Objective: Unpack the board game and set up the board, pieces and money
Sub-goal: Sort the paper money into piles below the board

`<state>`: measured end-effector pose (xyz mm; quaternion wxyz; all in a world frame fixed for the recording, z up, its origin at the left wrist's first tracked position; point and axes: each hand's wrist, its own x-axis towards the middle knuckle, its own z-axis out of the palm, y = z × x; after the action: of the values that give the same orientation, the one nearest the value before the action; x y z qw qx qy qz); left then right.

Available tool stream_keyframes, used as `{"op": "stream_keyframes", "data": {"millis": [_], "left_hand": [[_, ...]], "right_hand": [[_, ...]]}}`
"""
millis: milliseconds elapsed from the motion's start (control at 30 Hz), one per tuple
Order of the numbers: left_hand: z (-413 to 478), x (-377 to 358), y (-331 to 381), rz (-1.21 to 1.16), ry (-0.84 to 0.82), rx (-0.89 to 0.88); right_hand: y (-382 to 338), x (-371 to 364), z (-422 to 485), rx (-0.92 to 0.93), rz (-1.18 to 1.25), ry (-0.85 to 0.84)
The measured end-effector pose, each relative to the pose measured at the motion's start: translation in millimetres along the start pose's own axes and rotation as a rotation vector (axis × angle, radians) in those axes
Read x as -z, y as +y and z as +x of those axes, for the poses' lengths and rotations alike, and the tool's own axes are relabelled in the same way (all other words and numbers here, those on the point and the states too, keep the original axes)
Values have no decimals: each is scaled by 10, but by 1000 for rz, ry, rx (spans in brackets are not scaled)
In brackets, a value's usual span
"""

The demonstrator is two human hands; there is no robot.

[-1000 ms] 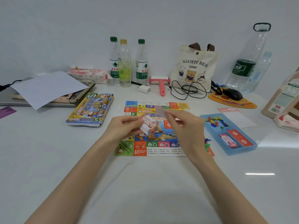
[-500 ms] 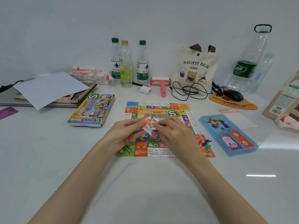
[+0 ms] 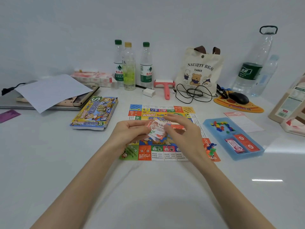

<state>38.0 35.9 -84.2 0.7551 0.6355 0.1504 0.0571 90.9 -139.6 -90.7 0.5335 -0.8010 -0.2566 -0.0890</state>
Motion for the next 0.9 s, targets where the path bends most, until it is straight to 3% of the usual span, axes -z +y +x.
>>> {"op": "stream_keyframes", "data": {"millis": [100, 200, 400, 900], "left_hand": [[-16, 5, 2, 81, -34, -46], [-26, -3, 8, 86, -62, -68], [-31, -86, -36, -72, -70, -76], [5, -120, -83, -130, 36, -44]], "right_hand": [[-44, 68, 6, -251, 228, -166], [-88, 63, -6, -341, 283, -183], [-123, 36, -15, -407, 395, -66], [-139, 31, -7, -446, 437, 11]]}}
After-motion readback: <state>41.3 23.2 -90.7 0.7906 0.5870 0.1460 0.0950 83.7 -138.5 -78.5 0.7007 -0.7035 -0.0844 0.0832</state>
